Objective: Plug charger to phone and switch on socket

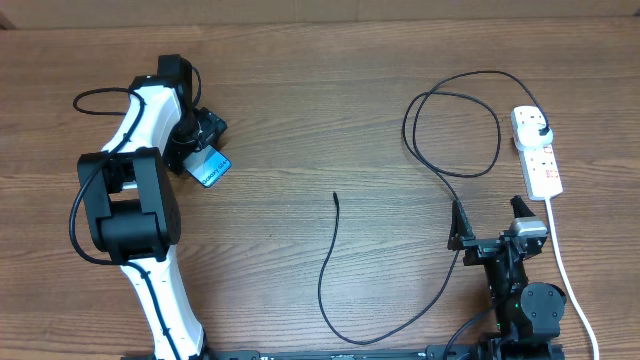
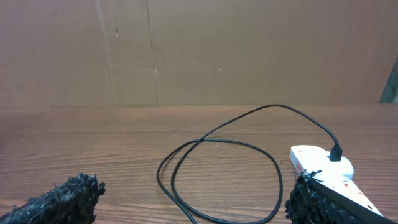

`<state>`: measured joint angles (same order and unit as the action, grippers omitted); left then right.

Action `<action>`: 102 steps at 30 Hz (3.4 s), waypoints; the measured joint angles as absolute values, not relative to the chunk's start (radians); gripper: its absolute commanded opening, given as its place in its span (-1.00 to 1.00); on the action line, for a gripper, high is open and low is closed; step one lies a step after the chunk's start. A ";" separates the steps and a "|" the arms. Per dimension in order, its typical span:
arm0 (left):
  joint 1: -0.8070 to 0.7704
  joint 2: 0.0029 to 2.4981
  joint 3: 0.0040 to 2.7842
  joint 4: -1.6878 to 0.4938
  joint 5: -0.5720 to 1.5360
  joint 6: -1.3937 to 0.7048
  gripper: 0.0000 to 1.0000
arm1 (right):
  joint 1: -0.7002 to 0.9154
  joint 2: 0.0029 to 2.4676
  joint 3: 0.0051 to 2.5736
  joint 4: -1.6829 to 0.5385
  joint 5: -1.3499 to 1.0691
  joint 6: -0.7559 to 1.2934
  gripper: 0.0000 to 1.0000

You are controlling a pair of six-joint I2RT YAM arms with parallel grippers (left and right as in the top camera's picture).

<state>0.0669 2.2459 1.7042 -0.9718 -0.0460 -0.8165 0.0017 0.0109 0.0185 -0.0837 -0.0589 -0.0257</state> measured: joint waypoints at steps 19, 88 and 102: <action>0.067 2.246 1.704 -0.973 -0.046 -0.817 0.99 | 0.002 0.011 0.019 -0.084 -0.059 -0.026 1.00; 0.060 2.246 1.707 -0.979 -0.047 -0.820 -0.91 | 0.002 0.011 0.019 -0.084 -0.059 -0.026 1.00; 0.059 2.224 1.714 -1.068 -0.007 -0.816 -0.91 | 0.002 0.011 0.019 -0.084 -0.059 -0.026 1.00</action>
<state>0.0586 2.2238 1.7138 -1.0676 -0.0074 -0.8158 0.0017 0.0109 0.0185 -0.0837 -0.0586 -0.0257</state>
